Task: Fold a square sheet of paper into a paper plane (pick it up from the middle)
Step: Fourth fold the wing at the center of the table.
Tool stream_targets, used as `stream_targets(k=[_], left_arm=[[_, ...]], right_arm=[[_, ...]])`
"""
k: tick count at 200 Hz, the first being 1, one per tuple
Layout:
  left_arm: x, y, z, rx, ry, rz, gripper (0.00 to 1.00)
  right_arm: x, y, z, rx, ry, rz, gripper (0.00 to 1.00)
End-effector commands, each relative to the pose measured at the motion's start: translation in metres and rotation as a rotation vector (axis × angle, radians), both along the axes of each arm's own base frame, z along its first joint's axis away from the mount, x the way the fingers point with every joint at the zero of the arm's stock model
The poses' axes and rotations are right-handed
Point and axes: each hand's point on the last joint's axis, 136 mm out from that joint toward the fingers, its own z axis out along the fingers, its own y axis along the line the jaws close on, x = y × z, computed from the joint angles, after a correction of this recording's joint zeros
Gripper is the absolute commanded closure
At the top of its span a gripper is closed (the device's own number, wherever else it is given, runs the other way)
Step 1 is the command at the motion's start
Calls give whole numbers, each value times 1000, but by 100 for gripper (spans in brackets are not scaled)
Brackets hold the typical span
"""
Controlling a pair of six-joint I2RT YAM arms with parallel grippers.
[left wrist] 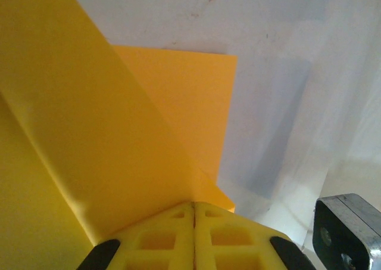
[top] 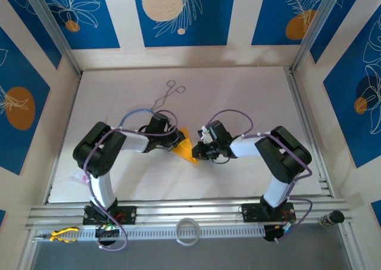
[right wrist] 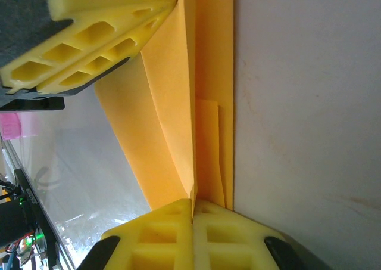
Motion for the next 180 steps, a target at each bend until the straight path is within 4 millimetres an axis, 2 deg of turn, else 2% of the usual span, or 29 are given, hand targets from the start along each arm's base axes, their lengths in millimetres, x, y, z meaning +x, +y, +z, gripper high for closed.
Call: stream_targets(k=[1,100,159,180], left_arm=[[-4,-6,-5,-2,15,-38,91],[-3,-13,-4,-14,14,-76,87],[-9,-9,-17,17,48,-82,88],[-12,-7,-22,26,57,-84,89]], right_arm=[[-14,-10,-23,-80,77,8,95],[-15,-9,-24,-85,91,15,95],[-15,-8,-23,-89,99,20,94],[-14,-6,-15,-77,100,23,91]])
